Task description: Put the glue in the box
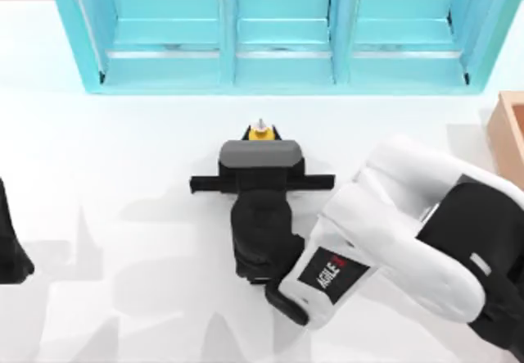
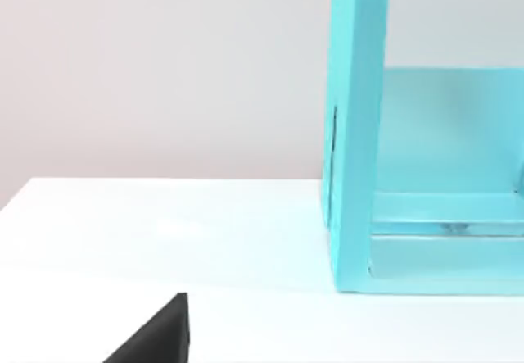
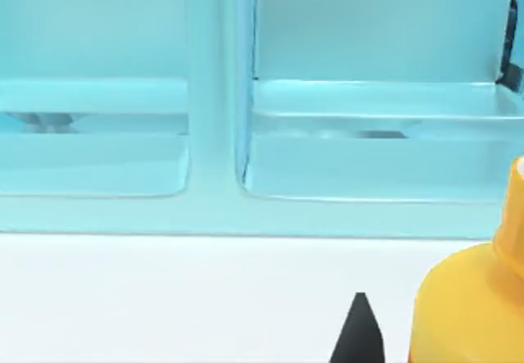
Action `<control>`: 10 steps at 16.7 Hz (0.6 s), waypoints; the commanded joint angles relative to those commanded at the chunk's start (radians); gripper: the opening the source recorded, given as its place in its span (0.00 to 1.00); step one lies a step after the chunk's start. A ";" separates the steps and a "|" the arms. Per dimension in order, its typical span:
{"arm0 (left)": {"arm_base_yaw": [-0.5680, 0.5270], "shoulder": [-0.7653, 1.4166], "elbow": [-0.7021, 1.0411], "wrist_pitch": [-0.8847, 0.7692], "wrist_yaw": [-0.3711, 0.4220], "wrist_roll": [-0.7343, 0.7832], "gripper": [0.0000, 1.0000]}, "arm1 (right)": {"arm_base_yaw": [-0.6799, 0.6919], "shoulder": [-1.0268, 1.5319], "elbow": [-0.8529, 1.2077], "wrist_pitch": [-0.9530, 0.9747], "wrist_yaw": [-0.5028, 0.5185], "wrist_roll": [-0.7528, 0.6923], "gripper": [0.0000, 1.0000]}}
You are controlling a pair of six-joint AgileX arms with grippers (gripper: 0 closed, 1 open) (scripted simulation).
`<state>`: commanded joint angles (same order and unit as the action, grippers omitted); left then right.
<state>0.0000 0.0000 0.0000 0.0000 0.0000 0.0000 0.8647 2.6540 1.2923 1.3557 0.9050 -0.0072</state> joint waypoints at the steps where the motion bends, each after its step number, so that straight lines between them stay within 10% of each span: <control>1: 0.000 0.000 0.000 0.000 0.000 0.000 1.00 | 0.000 0.000 0.000 0.000 0.000 0.000 0.00; 10: 0.000 0.000 0.000 0.000 0.000 0.000 1.00 | 0.003 -0.073 -0.029 -0.066 -0.003 0.002 0.00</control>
<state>0.0000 0.0000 0.0000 0.0000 0.0000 0.0000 0.8674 2.5815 1.2636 1.2900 0.9015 -0.0056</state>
